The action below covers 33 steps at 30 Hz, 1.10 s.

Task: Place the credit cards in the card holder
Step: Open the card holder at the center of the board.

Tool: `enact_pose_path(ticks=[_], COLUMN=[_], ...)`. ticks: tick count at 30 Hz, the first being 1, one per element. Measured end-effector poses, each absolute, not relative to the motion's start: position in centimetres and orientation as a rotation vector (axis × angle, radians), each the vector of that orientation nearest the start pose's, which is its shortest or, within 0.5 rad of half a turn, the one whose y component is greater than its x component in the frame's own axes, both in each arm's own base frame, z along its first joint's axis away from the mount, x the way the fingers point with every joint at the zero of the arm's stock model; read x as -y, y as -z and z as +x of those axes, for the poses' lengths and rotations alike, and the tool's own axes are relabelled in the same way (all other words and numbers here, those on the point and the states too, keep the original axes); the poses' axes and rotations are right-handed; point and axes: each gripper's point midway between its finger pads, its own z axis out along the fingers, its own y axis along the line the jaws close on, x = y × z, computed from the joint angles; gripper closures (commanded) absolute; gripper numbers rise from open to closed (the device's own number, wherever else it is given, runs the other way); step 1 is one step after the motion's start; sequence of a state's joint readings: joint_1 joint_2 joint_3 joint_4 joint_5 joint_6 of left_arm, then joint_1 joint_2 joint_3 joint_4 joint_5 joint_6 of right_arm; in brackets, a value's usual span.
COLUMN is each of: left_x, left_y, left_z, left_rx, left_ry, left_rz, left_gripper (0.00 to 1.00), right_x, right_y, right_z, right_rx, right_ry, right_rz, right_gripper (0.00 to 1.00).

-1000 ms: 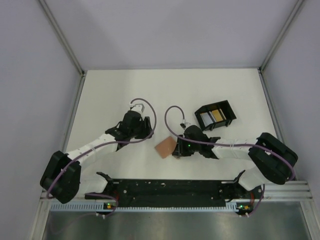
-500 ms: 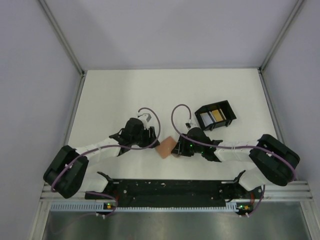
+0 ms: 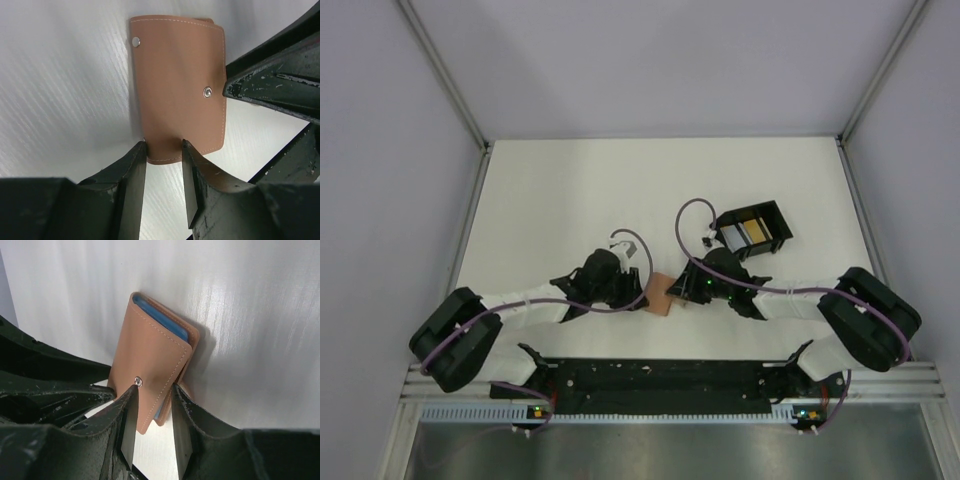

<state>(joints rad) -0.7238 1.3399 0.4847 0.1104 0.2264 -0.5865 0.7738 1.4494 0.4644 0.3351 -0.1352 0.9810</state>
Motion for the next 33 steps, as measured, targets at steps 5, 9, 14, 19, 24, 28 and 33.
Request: enact_pose_path(ticks=[5, 9, 14, 19, 24, 28, 33], left_x=[26.5, 27.3, 27.8, 27.4, 26.5, 25.7, 24.3], left_y=[-3.3, -3.5, -4.0, -4.0, -4.3, -5.0, -6.3], left_z=[18.9, 18.7, 19.2, 19.7, 20.3, 20.6, 21.3], left_rx=[-2.48, -2.471, -2.442, -2.43, -2.414, -2.394, -2.347], left_ry=[0.902, 0.932, 0.946, 0.91, 0.842, 0.801, 0.724], left_rz=[0.28, 0.268, 0.242, 0.219, 0.188, 0.171, 0.14], left_gripper=[0.58, 0.55, 0.52, 0.52, 0.5, 0.46, 0.44], right_x=[-28.9, -29.5, -30.1, -30.3, -30.0, -30.3, -31.1], right_y=[-4.3, -4.8, -5.7, -6.8, -6.8, -7.5, -9.5], right_z=[21.5, 21.2, 21.0, 21.1, 21.3, 21.9, 23.1], right_rx=[-2.433, -2.423, -2.402, -2.373, -2.384, -2.391, -2.393], right_ry=[-1.063, -1.111, -1.17, -1.202, -1.156, -1.104, -0.948], right_rz=[0.168, 0.145, 0.121, 0.113, 0.102, 0.066, 0.0], right_gripper=[0.68, 0.68, 0.74, 0.98, 1.0, 1.0, 1.0])
